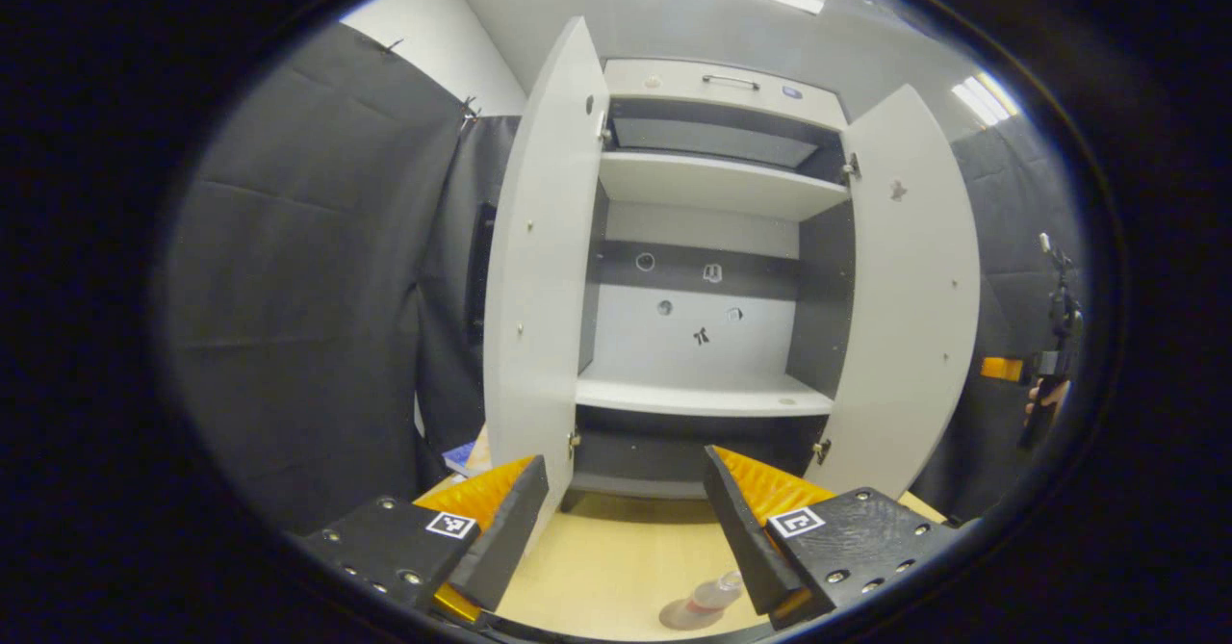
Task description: Grasp the bottle in the cabinet with the left hand and place it on the coaster, then close the right door with the right hand and the left door with the left hand.
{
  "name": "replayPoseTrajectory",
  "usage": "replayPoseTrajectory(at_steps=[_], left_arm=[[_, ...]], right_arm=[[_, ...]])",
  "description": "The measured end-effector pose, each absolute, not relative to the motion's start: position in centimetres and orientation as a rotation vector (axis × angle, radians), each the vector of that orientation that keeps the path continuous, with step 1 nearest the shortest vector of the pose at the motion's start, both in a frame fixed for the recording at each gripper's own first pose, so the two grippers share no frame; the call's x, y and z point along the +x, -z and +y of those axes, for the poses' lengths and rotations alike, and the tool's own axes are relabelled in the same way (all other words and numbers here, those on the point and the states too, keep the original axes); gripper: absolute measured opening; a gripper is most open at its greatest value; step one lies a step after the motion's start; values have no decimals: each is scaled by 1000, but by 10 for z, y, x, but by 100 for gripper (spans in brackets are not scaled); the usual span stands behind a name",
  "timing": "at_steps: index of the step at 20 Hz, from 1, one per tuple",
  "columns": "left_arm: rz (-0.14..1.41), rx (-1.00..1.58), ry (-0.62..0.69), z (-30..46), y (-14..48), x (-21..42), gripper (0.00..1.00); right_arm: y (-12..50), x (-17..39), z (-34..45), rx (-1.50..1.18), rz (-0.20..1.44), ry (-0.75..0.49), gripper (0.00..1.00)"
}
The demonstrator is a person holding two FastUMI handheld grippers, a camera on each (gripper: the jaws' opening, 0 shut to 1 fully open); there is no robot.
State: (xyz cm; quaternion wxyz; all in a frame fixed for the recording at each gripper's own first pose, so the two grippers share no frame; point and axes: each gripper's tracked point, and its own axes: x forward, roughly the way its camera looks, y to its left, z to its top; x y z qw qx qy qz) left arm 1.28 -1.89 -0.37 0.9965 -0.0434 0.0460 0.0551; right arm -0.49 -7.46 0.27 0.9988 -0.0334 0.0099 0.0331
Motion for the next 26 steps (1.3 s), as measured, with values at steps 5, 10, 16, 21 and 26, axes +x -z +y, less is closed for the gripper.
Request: replayPoseTrajectory(at_steps=[5,10,16,21,26], left_arm=[[57,-46,-145,-9,-27,44,94],[38,-42,-175,-3,-59,62,94],[6,-122,-239,7,-73,60,94],[18,-69,-187,3,-68,59,94],[26,-91,-143,22,-63,54,94]], right_arm=[[-28,30,-63,-44,5,-151,96],[-43,46,-54,-39,21,-246,96],[-50,52,-36,18,63,-354,96],[-51,42,-2,28,103,-381,96],[-57,37,-4,-21,67,-282,96]])
